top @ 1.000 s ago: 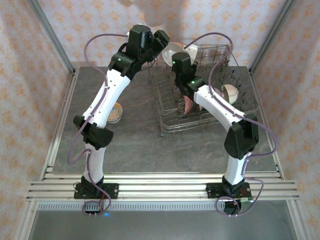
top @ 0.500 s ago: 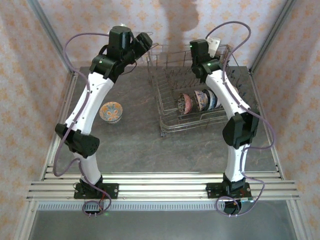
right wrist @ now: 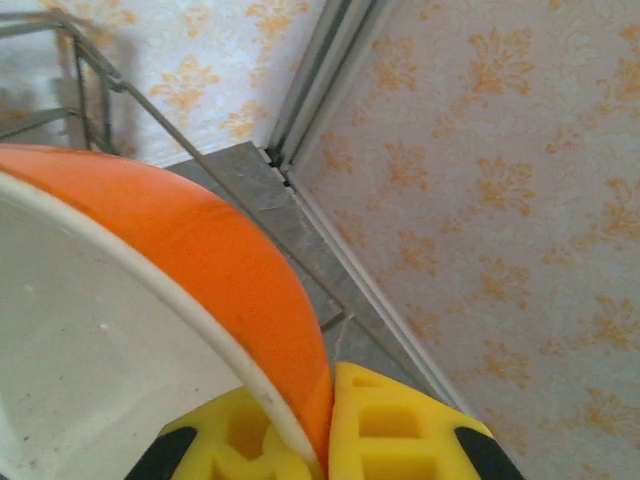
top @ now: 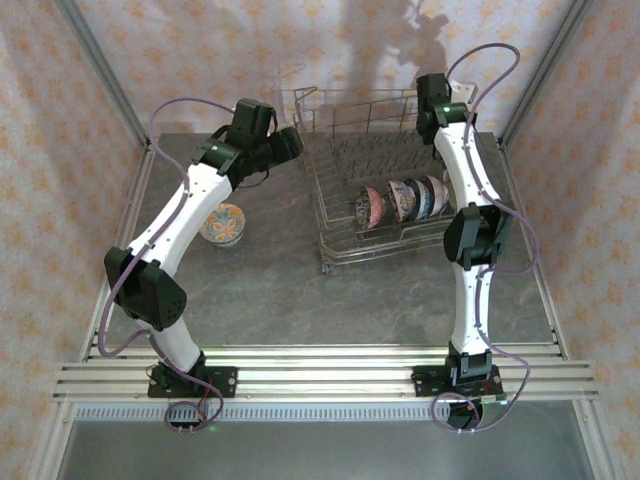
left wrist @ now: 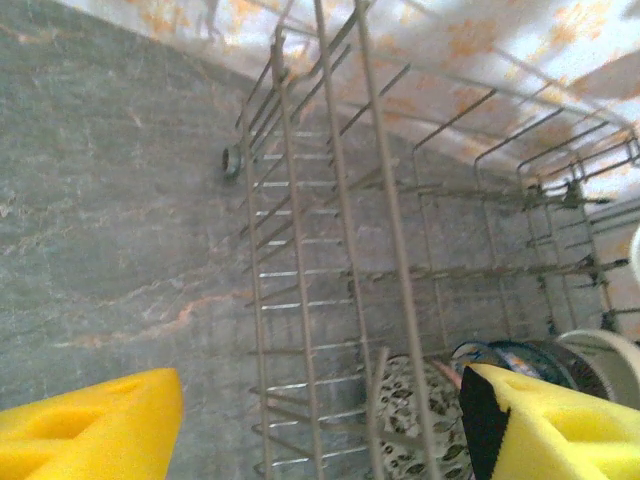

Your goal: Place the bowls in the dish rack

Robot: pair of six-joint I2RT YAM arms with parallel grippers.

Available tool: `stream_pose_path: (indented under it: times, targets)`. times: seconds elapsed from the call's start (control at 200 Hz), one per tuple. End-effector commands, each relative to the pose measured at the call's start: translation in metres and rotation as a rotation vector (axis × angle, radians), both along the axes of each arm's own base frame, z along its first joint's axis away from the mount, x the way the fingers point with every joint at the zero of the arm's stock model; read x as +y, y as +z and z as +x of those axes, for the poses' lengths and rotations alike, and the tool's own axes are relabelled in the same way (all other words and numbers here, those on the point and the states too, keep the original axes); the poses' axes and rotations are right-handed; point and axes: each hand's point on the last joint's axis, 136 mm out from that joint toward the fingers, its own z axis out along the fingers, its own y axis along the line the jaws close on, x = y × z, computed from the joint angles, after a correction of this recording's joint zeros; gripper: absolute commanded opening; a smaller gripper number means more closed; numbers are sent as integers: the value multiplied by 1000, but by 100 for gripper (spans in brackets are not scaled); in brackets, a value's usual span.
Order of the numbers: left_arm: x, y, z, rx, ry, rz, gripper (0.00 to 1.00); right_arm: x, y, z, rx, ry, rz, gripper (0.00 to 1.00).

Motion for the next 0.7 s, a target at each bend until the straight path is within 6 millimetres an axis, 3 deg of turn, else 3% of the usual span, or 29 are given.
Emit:
stream_pose_path:
  times: [0.0, 0.24, 0.49, 0.696]
  targets:
    - [2, 6, 4, -53, -36, -9, 74, -20, 14, -3, 16, -55, -102, 0]
    - [-3, -32, 19, 21, -82, -44, 74, -38, 13, 13, 5, -94, -188, 0]
    - [-6, -51, 31, 70, -104, -58, 74, -34, 6, 28, -21, -81, -181, 0]
    - [-7, -64, 35, 97, -113, -54, 74, -19, 8, 33, -42, -61, -175, 0]
